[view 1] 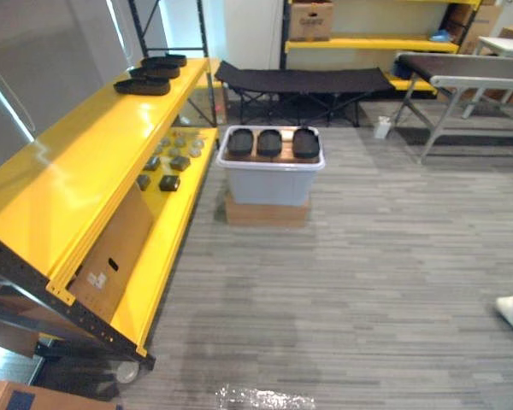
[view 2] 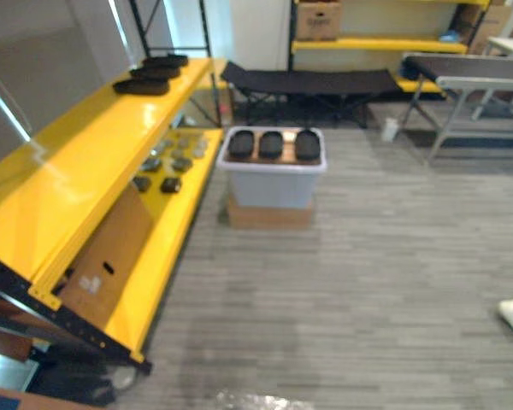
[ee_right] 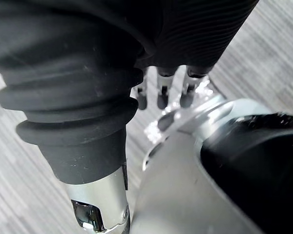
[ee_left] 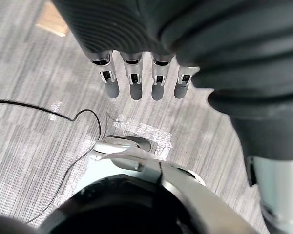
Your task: Walk over and take plastic housings, then place them on the shelf
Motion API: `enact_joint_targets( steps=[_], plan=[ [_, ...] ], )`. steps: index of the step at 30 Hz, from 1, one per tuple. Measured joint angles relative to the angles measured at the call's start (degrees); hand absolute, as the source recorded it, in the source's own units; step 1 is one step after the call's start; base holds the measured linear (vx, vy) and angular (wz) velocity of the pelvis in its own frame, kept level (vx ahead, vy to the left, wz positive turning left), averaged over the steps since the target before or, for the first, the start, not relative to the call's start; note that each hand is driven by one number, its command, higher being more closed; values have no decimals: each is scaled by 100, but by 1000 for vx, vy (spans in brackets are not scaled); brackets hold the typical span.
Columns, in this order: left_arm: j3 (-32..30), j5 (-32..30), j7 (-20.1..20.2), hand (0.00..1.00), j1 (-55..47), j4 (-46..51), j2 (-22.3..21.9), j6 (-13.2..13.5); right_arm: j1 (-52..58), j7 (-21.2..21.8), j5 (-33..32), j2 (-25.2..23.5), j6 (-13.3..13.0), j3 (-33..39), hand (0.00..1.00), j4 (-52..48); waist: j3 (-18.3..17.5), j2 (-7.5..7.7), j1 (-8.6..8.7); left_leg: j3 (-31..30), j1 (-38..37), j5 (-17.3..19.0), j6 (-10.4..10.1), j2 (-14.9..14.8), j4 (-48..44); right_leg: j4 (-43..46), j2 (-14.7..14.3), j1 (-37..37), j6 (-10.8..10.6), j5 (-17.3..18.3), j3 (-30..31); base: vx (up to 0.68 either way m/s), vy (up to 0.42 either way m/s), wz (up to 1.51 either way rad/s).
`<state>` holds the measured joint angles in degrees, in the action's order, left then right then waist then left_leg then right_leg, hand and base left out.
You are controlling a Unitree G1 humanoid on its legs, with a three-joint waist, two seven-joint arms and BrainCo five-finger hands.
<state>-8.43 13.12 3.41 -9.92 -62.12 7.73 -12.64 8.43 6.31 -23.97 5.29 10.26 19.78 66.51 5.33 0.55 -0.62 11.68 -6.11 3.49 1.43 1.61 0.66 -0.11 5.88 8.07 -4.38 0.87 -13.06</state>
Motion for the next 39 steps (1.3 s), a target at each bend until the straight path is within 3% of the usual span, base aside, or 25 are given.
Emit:
enact_joint_targets(
  steps=[4, 8, 20, 28, 32, 39],
  plan=[
    [-6, 4, 1, 0, 85, -17, -16, 6, -42, -5, 9, -10, -21, 76, 0, 41, 31, -11, -1, 10, -280, -136, 7, 67, 394, -96, 12, 101, -53, 11, -47, 117, 25, 0],
    [-9, 10, 4, 0, 193, -137, 39, 26, -213, -3, 12, -99, -21, 98, 0, 40, 90, 95, 7, 129, -297, -117, -24, 64, 395, -130, 8, 97, -86, -4, -28, 32, -2, -10],
    [280, 237, -1, 0, 263, -197, 34, 240, -316, -24, 80, -76, -86, 134, 0, 16, 132, 16, 17, 296, -440, -154, 0, 85, 443, -105, 34, 125, -127, -29, 38, -78, -9, -7],
    [406, 205, 1, 0, 199, -200, 77, 223, -190, -15, 241, -117, -166, 361, 0, 14, 194, 78, 58, 180, -478, -92, 143, 311, 449, 164, 300, 104, -279, 178, -68, -49, 68, 10],
    [137, 154, 3, 0, 41, -204, 83, 215, -209, 32, 287, -180, -277, 372, 0, 16, 246, 155, 50, 446, -469, 5, 269, 381, 454, 112, 313, -5, -369, 109, 203, 41, 126, -35],
    [-281, 174, 5, 0, 78, -197, 91, 225, -245, 358, 787, -269, -276, 361, 0, 38, 352, 279, 54, 608, -507, 131, 252, 437, 451, 39, 320, 1, -345, -46, 357, 79, 58, -16]
  ],
)
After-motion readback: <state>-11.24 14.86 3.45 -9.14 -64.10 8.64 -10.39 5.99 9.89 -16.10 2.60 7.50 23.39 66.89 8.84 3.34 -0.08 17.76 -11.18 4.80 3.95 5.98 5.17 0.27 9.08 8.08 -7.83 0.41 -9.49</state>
